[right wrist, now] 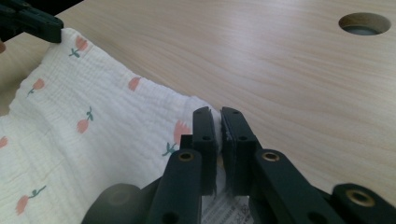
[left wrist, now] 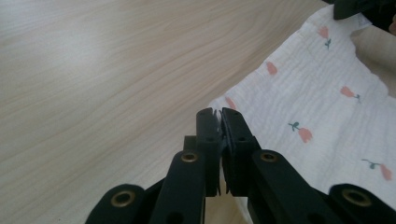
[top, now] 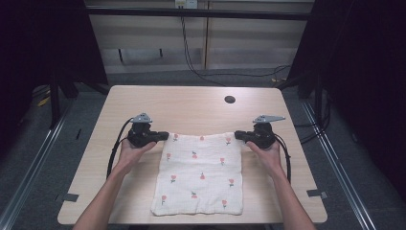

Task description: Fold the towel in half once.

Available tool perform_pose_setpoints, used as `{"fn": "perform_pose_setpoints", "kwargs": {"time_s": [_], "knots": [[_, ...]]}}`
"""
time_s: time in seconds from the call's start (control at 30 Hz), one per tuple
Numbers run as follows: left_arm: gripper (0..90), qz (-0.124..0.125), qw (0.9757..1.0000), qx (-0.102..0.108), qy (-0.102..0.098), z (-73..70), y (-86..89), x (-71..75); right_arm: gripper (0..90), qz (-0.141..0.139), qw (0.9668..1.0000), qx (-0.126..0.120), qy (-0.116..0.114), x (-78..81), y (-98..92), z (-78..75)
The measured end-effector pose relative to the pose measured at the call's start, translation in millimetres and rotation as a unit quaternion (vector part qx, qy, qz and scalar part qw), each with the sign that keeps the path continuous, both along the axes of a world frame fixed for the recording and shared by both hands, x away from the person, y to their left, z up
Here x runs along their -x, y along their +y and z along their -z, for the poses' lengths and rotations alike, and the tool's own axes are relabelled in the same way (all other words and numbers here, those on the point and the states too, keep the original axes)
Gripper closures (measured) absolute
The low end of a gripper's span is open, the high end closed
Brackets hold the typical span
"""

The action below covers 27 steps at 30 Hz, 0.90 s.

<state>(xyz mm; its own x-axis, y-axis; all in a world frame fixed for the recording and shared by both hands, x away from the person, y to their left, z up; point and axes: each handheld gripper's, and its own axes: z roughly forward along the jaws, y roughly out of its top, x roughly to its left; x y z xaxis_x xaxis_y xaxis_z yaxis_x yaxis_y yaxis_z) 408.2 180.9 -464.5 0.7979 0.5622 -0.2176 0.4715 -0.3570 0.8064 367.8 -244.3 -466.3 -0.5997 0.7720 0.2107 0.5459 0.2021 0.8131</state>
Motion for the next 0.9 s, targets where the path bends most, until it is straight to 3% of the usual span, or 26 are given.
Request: {"fn": "perform_pose_setpoints", "kwargs": {"time_s": [0.17,0.3,0.33,0.4,0.47,0.5,0.53,0.6,0.67,0.77,0.9], "knots": [[86.8,-0.003,0.9999,0.006,-0.007,-4.4,2.8,0.2,84.9,-0.005,0.9999,-0.008,-0.005,0.7,0.4,-4.0],[86.7,-0.004,0.9997,0.024,-0.003,-6.2,10.2,-0.3,84.9,-0.013,0.9998,-0.01,-0.013,0.4,3.3,-6.8],[86.8,-0.008,0.9998,0.015,-0.011,-8.4,13.4,0.9,85.0,-0.012,0.9997,-0.01,-0.016,0.6,4.2,-8.4],[86.8,-0.011,0.9997,0.018,-0.013,-9.7,14.3,1.6,85.1,-0.013,0.9997,-0.011,-0.017,1.0,4.5,-10.3],[86.8,-0.015,0.9992,0.03,-0.02,-14.6,16.7,2.4,85.1,-0.012,0.9994,-0.016,-0.028,1.8,4.6,-14.4],[86.9,-0.021,0.9989,0.032,-0.026,-17.0,17.3,3.2,85.2,-0.01,0.9986,-0.022,-0.046,3.7,5.1,-18.9],[86.9,-0.024,0.9987,0.034,-0.031,-18.6,17.6,3.6,85.2,-0.01,0.9986,-0.022,-0.046,3.7,5.1,-18.9],[87.0,-0.022,0.9987,0.024,-0.041,-22.3,16.9,3.0,85.2,-0.011,0.9979,-0.025,-0.059,4.3,5.3,-24.2],[87.0,-0.024,0.9984,0.031,-0.039,-22.6,17.3,2.6,85.2,-0.011,0.9977,-0.028,-0.06,4.5,4.8,-26.1],[87.0,-0.018,0.999,0.021,-0.035,-19.1,16.6,2.9,85.3,-0.016,0.9985,-0.021,-0.048,4.2,3.9,-20.7],[87.0,-0.017,0.9991,0.027,-0.029,-15.7,17.0,4.7,85.3,-0.03,0.9983,-0.036,-0.034,7.5,5.4,-18.0]]}}
